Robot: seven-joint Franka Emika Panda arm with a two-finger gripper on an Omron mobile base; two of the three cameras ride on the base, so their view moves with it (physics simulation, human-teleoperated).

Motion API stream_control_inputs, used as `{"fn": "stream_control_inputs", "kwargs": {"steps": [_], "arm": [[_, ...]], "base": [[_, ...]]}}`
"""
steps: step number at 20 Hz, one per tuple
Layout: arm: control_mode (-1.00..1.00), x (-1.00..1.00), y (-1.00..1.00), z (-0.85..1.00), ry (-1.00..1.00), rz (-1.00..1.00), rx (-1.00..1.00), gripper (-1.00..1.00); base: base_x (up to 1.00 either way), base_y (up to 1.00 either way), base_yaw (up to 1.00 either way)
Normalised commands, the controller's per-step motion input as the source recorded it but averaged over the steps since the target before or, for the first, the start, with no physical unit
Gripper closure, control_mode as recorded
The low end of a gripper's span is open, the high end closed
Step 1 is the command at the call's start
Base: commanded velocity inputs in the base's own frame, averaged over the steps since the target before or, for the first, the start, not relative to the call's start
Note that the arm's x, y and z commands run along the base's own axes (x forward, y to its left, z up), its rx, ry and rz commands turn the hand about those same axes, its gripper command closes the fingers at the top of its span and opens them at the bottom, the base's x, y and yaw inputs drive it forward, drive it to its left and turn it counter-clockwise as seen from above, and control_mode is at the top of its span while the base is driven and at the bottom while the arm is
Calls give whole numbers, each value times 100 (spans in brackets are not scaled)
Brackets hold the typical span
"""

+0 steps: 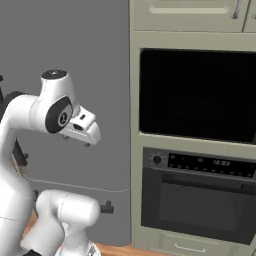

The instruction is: Take the fish from the oven and place it on the plate on the counter.

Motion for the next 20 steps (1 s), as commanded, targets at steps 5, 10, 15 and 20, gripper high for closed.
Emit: {"fn": "stream_control_inputs", "kwargs": {"steps": [5, 10, 15, 20], "arm": [[-100, -79, -33, -23, -2, -54, 14, -100], [-100, -77, -46, -34, -6, -46, 9, -100], [-100, -35, -56, -41, -19, -28, 0, -100], [-100, -18, -54, -41, -34, -15, -1, -100]], "base": [[0, 0, 0], [0, 0, 0], [0, 0, 0], [0, 0, 0]]}}
